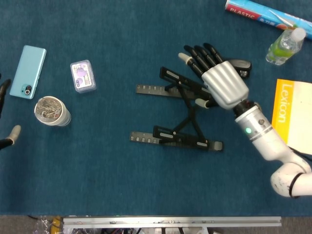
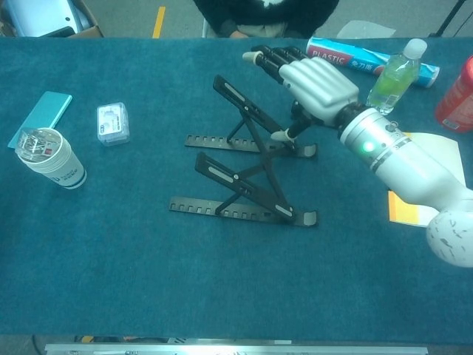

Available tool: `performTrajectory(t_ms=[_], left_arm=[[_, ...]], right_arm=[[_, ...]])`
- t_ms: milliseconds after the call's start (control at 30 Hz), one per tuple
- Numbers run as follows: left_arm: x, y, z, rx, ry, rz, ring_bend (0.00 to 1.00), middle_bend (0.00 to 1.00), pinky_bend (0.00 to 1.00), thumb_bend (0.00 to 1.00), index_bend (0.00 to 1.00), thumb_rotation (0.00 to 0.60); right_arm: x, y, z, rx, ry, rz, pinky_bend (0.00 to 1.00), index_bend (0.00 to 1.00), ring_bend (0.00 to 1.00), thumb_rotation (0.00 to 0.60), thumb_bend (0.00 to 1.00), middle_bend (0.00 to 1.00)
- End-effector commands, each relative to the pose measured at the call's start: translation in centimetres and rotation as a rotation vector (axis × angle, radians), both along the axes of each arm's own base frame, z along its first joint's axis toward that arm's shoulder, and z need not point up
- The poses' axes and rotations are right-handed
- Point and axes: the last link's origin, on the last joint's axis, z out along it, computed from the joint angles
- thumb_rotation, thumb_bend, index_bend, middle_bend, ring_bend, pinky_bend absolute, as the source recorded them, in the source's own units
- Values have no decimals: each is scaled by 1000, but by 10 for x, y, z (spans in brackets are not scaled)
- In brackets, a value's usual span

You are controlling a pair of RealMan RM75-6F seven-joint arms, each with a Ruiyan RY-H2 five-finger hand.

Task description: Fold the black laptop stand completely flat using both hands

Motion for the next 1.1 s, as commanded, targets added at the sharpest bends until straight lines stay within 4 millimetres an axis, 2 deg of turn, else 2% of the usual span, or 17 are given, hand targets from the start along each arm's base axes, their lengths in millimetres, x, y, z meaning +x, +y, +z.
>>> performTrajectory(t_ms=[33,233,367,500,667,900,1100], left_arm=[[1,0,0,1,2,1,0,0,0,247,0,600],[1,-2,3,5,8,7,0,0,0,247,0,600],[2,-4,3,1,6,3,0,0,0,247,0,600],[2,-6,5,8,9,7,0,0,0,247,0,600],[0,-9,8,16,9,12,0,0,0,247,0,600],[-6,-10,9,14,4,23,0,0,0,247,0,600],[-8,-10,10,13,-1,18,0,0,0,247,0,600]], right_arm=[[0,11,7,35,-57,-6,15,0,0,600,0,0],[7,42,16,117,-120,32,15,0,0,600,0,0],[14,62,16,163,-144,69,14,0,0,600,0,0],[20,74,13,200,-165,89,15,0,0,600,0,0],[28,82,5,232,-176,110,14,0,0,600,0,0],[36,96,-24,218,-89,219,14,0,0,600,0,0],[31,90,-29,99,-20,296,13,0,0,600,0,0]])
